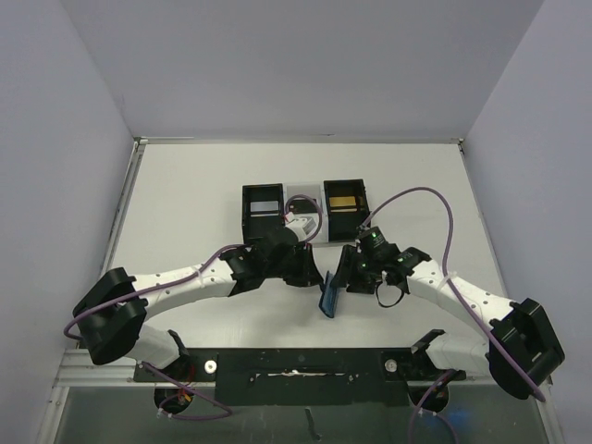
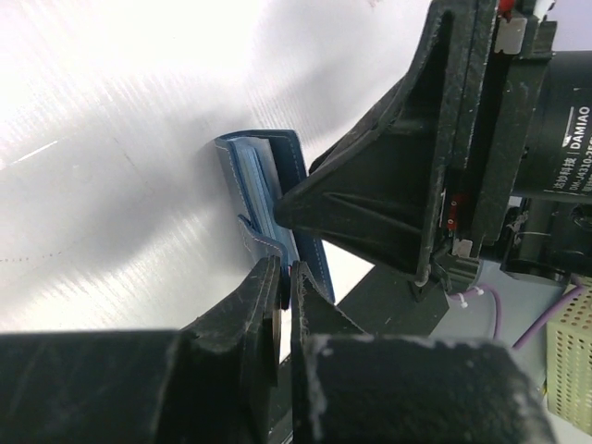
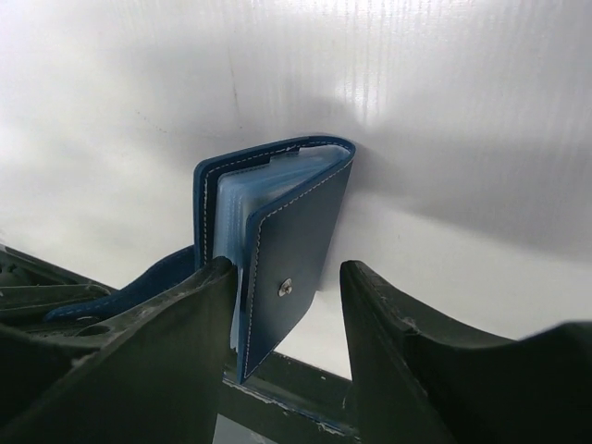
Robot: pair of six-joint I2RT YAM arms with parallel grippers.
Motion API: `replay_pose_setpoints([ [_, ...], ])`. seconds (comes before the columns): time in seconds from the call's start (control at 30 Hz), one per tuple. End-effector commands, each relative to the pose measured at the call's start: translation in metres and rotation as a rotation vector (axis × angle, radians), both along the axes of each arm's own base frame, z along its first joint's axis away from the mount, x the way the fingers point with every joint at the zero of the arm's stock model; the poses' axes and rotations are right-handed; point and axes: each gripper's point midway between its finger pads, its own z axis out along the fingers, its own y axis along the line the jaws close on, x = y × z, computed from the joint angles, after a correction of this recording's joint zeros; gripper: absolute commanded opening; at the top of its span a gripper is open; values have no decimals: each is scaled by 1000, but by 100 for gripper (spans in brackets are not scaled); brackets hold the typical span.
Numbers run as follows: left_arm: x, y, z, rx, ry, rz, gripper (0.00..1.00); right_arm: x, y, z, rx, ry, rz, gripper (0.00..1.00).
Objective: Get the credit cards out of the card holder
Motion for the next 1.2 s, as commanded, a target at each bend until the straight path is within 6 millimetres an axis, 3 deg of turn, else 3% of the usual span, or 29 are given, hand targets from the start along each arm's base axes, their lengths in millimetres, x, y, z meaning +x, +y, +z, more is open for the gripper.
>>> replay_pose_setpoints([
  [0.0,8,-1,28,-47,-55,27,0,4,-9,0,-26,-38,-39,48],
  [0.2,9,9,25,1,-59,67,0,0,-31,-17,-72,-19,-73,46],
  [0.47,0,17,14,50,-35,63,0,8,-44,-21,-40,-38,-83,51],
  [0.57,-1,16,17,48,-40,59,0,9,-44,-15,-33,-46,-85,56],
  [0.83,-1,9,28,18,-50,56,0,9,-36,22,62,-131,-79,61],
  [1.0,-1,11,18,52,-31,73,0,5,-36,28,76,-137,-70,61],
  [1.17,-2,22,2,119,-16,100,0,2,-26,24,141,-136,-46,55],
])
